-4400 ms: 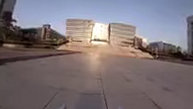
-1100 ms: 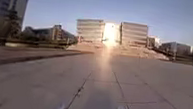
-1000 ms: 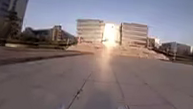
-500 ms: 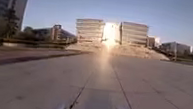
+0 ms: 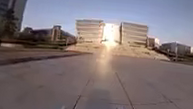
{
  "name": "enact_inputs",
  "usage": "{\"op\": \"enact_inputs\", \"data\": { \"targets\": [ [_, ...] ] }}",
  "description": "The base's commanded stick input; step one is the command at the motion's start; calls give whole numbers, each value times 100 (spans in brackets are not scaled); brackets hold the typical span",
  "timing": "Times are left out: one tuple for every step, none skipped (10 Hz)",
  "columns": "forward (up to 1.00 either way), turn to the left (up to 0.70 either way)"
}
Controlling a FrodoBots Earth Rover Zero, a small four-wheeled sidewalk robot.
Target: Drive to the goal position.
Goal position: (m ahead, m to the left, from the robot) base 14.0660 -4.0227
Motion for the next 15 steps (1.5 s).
{"op": "enact_inputs", "data": {
  "targets": [
    [70, 0],
    [70, 0],
    [70, 0],
    [70, 0],
    [70, 0],
    [70, 0],
    [70, 0],
    [70, 0],
    [70, 0],
    [70, 0],
    [70, 0],
    [70, 0],
    [70, 0],
    [70, 0],
    [70, 0]
  ]
}}
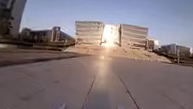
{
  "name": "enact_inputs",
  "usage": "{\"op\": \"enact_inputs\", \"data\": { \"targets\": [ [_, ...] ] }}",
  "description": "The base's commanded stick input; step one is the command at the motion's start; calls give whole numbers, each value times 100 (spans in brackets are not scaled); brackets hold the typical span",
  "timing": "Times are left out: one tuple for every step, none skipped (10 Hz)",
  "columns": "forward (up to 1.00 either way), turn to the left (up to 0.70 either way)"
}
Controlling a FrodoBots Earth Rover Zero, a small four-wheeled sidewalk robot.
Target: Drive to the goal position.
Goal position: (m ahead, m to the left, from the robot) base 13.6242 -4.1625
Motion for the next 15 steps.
{"op": "enact_inputs", "data": {
  "targets": [
    [70, 0],
    [70, 0],
    [70, 0],
    [70, 0],
    [70, 0],
    [70, 0],
    [70, 0],
    [70, 0],
    [70, 0],
    [70, 0],
    [70, 0],
    [70, 0],
    [70, 0],
    [70, 0],
    [70, 0]
  ]
}}
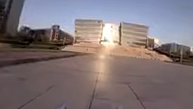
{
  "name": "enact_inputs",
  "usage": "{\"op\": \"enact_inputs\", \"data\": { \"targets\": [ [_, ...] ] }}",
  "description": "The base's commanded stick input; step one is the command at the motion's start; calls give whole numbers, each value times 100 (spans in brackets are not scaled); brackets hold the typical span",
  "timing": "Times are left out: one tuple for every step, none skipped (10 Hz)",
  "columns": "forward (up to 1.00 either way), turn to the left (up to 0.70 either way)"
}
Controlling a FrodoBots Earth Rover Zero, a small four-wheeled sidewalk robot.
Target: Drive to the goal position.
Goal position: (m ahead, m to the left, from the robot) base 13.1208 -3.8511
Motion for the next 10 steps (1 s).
{"op": "enact_inputs", "data": {
  "targets": [
    [70, 0],
    [70, 0],
    [70, 0],
    [70, 0],
    [70, 0],
    [70, 0],
    [70, 0],
    [70, 0],
    [70, 0],
    [70, 0]
  ]
}}
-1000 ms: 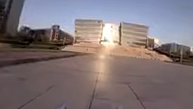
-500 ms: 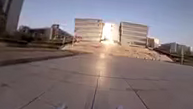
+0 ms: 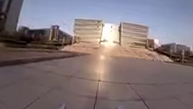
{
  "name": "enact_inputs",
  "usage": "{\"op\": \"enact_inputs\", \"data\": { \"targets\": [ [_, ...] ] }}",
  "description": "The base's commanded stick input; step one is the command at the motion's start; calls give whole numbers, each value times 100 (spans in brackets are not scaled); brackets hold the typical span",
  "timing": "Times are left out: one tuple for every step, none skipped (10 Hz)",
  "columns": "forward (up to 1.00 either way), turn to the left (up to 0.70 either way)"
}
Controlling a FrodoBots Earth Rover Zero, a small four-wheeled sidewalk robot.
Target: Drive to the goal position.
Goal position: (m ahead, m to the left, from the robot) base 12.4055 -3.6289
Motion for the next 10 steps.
{"op": "enact_inputs", "data": {
  "targets": [
    [70, 0],
    [70, 0],
    [70, 0],
    [70, 0],
    [70, 0],
    [70, 0],
    [70, 0],
    [70, 0],
    [70, 0],
    [70, 0]
  ]
}}
